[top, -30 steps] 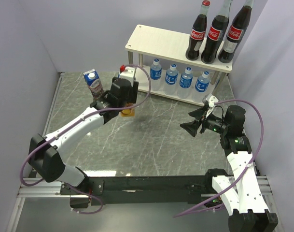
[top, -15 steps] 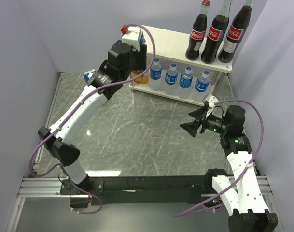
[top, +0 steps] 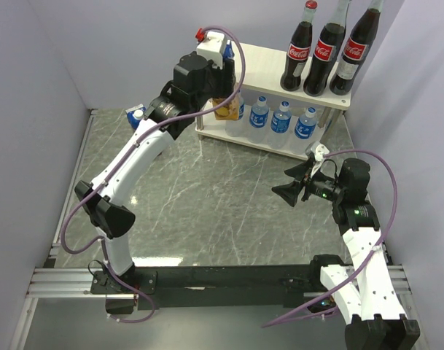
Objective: Place and organize the beverage onto the shelf
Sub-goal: Place the drink at the center of the board.
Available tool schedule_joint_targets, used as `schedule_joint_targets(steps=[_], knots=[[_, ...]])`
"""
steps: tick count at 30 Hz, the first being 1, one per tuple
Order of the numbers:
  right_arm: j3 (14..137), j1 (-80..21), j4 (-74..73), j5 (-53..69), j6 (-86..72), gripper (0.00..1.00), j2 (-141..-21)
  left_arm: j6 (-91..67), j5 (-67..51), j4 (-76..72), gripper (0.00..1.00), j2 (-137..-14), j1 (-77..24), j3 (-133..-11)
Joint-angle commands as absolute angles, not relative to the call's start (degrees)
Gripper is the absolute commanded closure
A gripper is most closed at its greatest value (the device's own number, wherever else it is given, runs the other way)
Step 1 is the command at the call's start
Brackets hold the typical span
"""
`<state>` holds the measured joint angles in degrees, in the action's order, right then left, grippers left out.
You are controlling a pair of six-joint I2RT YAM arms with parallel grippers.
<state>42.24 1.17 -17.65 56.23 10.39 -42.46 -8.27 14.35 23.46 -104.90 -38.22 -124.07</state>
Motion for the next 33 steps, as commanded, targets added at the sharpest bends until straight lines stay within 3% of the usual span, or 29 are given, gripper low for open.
schedule_joint_targets(steps=[1, 10, 20, 27, 33], knots=[[44.7, 1.3, -17.0, 57.0, 11.1, 0.17, -42.4, -9.9, 12.0, 0.4, 0.68, -101.2, -38.1, -134.2], [44.6, 1.2, -17.0, 58.9, 12.1, 0.17, -41.7, -14.9, 2.0, 0.4, 0.69, -92.1, -38.1, -122.2], [45.3, 1.4, -17.8, 57.0, 13.5, 0.17, -40.7, -14.2, -8.2, -9.0, 0.71, -71.2, -38.1, -80.2], [45.1, 1.4, -17.7, 56.9, 13.7, 0.17, -41.6, -15.0, -8.2, -19.8, 0.70, -63.1, -38.3, -59.8], [45.1, 1.4, -17.9, 56.9, 13.8, 0.17, -42.3, -11.6, -7.1, -27.6, 0.69, -62.7, -39.2, -50.9]])
